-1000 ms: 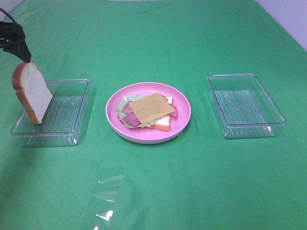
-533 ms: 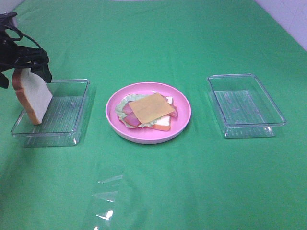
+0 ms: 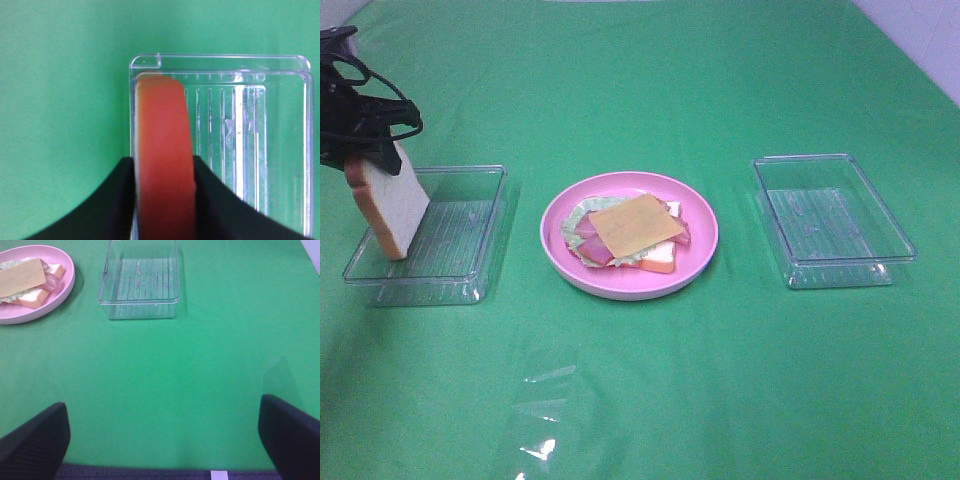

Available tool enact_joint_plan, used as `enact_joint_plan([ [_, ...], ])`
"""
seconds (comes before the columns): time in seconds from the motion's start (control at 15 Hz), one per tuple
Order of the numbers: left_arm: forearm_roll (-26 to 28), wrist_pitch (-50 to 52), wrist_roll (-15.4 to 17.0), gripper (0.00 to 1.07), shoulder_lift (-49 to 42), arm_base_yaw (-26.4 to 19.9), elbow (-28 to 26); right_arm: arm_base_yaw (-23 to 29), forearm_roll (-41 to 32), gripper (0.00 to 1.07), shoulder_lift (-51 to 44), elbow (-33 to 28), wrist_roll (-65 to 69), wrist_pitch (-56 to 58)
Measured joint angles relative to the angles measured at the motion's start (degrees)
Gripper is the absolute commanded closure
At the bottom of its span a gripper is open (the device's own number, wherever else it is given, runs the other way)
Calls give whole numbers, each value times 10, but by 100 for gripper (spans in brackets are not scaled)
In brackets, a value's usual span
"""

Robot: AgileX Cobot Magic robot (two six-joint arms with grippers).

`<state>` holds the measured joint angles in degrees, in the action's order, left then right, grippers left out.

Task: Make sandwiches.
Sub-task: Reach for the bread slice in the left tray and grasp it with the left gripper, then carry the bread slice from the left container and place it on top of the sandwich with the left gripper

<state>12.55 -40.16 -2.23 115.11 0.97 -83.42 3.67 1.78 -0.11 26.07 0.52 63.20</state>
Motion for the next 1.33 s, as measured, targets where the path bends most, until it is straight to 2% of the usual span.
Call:
enact_joint_plan([
  [0.07,2,0,0,99,0,0,0,0,0,9,0,0,0,0],
  [0.53,32,-3,0,99,-8,0,0,0,0,9,0,0,0,0],
  [0.8,52,-15,0,99,-78,0,-1,0,0,9,0,0,0,0],
  [0.93,104,-18,-2,99,-139,3,-1,0,0,9,0,0,0,0],
  [1.13,142,-17,-33,99,-163,34,-3,0,0,9,0,0,0,0],
  [1.33,180,0,-49,99,-155,100,-3,0,0,9,0,0,0,0],
])
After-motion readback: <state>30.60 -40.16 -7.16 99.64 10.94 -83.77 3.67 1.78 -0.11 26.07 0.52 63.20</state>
